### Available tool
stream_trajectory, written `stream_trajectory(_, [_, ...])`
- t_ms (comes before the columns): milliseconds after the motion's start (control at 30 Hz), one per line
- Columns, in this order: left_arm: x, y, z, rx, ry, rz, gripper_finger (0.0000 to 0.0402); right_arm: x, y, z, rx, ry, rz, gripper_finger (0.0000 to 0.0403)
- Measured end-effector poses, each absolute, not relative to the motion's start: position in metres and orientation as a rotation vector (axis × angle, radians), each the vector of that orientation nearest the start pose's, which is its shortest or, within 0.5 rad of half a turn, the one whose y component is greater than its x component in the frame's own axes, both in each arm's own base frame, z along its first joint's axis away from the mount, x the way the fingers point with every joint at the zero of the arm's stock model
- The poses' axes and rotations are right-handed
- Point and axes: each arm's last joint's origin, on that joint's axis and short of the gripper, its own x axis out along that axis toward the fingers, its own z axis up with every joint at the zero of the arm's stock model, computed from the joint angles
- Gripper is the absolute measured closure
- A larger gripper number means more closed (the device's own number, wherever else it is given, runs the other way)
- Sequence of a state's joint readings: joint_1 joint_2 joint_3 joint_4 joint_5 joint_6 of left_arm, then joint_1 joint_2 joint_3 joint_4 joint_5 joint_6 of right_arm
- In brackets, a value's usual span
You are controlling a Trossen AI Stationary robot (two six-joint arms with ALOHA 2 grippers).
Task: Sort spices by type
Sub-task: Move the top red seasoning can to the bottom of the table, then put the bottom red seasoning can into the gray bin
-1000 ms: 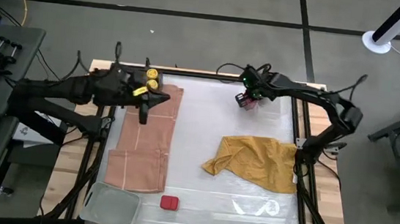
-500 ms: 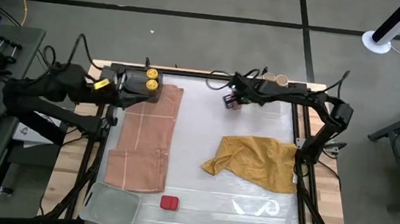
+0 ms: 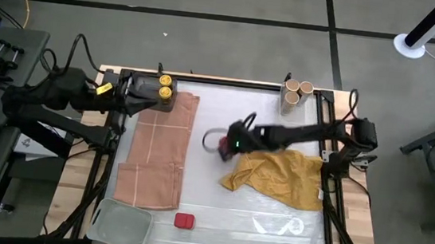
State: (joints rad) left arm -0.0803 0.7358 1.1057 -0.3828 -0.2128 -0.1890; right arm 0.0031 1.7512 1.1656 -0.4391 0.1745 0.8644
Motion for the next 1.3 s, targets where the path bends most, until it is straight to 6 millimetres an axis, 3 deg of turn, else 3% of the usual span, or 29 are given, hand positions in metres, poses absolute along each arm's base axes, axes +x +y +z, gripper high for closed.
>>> stream_trajectory(300, [0.143,-0.004,0.420,-0.213,0.023,0.200,0.0401,0.368,0.093,0.183,0.732,0.801,-0.312,0.0403])
stream_trajectory(433, [0.155,-0.005,0.417,-0.222,0.040,0.203,0.0401,0.377,0.121,0.173,0.750,0.760,-0.174,0.0403])
stream_trajectory(533, [0.164,-0.005,0.414,-0.235,0.056,0.205,0.0401,0.380,0.131,0.170,0.719,0.714,-0.106,0.0403])
stream_trajectory(767, [0.180,-0.007,0.406,-0.273,0.102,0.193,0.0401,0.377,0.130,0.186,0.572,0.676,-0.015,0.0403])
stream_trajectory(900, [0.187,-0.012,0.403,-0.279,0.139,0.096,0.0401,0.364,0.121,0.223,0.534,0.619,-0.009,0.0403])
stream_trajectory(1100, [0.215,-0.042,0.376,-0.262,0.358,-0.162,0.0389,0.317,0.099,0.273,0.417,0.646,-0.191,0.0403])
stream_trajectory(1300, [0.250,-0.081,0.333,-0.220,0.590,-0.323,0.0312,0.263,0.079,0.305,0.438,0.671,-0.417,0.0403])
